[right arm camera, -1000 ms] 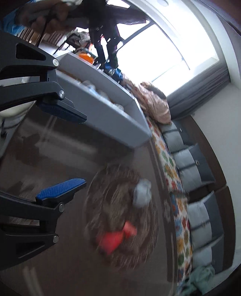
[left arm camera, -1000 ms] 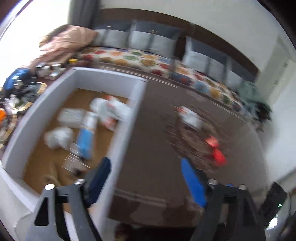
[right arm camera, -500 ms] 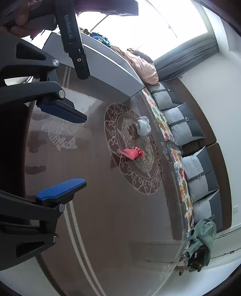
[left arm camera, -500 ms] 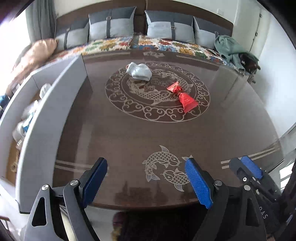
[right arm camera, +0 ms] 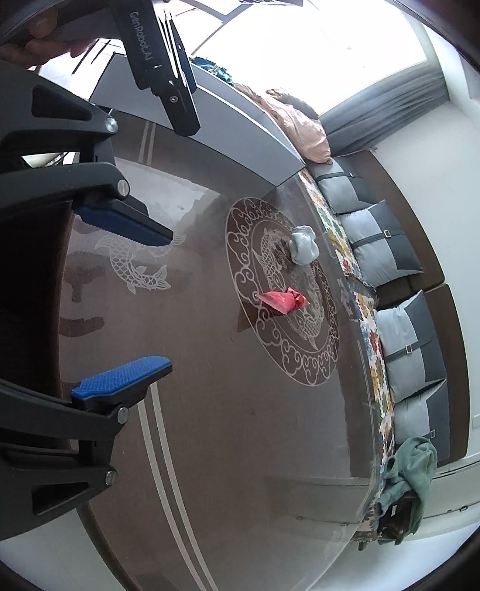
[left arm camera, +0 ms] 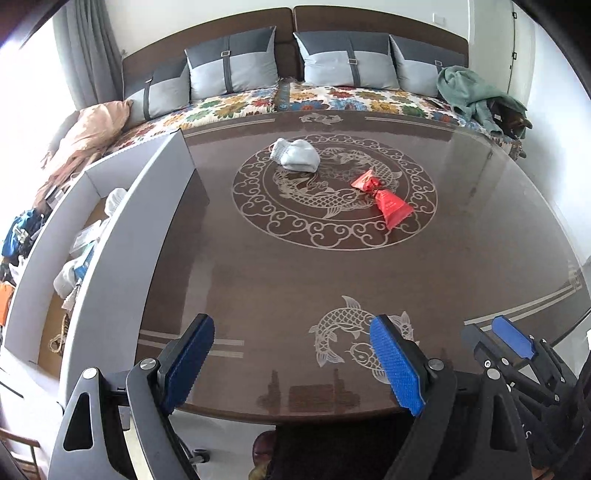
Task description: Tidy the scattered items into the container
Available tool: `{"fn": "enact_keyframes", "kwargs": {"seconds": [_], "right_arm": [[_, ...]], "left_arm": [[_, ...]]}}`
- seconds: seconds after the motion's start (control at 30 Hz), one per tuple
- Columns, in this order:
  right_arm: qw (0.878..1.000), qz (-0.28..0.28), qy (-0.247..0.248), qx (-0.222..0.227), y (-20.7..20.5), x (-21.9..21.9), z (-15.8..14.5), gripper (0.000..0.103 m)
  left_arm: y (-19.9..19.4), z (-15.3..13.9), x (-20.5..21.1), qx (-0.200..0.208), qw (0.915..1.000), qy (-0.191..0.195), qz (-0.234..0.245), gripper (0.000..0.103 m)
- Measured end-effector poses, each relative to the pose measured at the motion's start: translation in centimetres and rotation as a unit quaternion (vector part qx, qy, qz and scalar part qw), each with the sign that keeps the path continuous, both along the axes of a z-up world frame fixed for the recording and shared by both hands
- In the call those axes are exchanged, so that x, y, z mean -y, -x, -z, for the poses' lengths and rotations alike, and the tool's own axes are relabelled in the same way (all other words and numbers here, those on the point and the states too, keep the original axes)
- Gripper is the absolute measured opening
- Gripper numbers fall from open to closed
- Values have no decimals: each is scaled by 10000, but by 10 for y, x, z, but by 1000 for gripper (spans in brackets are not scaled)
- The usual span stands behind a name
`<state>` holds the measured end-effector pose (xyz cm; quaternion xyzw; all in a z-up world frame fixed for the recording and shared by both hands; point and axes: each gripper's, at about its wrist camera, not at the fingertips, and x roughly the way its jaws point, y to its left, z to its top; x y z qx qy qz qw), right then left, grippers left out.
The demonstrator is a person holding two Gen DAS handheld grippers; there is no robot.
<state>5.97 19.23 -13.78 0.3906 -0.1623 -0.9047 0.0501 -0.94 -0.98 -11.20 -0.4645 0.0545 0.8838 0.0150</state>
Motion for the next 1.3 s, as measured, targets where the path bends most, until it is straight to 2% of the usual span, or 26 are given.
{"fn": "enact_keyframes", "kwargs": {"seconds": [0.57, 0.73, 1.3], "right_arm": [[9997, -51, 36, 227, 5, 3, 13, 63], [9992, -15, 89, 380, 8, 2, 18, 63], [9992, -15, 64, 407, 10, 4, 20, 63]], "left_arm": [[7, 21, -2, 259, 9996, -12, -56, 86], [7, 21, -1, 252, 9997, 12, -78, 86], [8, 23, -1, 285, 9995, 72, -101, 86]]}}
